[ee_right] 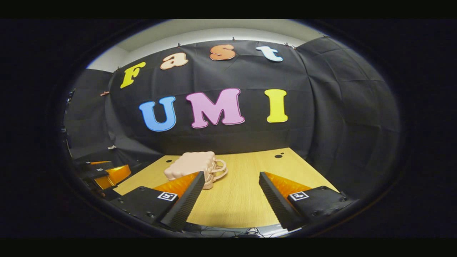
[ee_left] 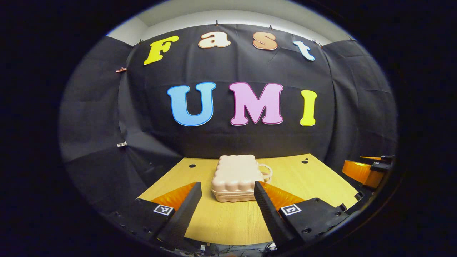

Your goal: First open the suitcase, pack the skin care products into it, and then close the suitcase.

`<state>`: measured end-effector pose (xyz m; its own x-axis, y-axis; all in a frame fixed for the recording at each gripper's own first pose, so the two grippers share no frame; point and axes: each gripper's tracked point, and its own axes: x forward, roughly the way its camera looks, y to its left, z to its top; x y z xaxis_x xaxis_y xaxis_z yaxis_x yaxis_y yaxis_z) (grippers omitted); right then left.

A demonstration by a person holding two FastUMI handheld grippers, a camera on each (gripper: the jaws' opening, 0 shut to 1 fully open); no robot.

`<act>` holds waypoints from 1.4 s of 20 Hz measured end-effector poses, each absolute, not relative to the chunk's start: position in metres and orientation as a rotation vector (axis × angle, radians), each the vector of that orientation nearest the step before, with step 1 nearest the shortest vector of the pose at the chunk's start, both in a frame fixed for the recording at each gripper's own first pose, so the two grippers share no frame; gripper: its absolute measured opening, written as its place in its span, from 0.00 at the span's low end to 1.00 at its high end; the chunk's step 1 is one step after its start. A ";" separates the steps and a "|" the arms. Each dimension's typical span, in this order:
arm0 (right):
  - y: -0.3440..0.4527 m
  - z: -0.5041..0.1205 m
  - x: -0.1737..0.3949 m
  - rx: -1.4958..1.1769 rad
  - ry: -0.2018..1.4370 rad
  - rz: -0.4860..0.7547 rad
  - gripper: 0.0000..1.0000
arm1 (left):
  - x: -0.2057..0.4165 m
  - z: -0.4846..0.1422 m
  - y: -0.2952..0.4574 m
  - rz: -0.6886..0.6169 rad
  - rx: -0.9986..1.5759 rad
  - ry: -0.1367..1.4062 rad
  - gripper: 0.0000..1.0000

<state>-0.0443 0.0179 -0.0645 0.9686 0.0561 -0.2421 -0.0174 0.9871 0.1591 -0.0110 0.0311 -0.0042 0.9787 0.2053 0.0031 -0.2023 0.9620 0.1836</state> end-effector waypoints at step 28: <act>0.026 -0.081 -0.047 0.158 0.314 0.070 0.97 | -0.009 -0.014 0.034 0.209 0.137 0.072 0.93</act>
<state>-0.0470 0.0261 -0.0814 0.9489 0.0931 -0.3014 -0.0440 0.9852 0.1658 -0.0086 0.0338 -0.0141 0.9758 0.2114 -0.0566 -0.2016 0.9689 0.1433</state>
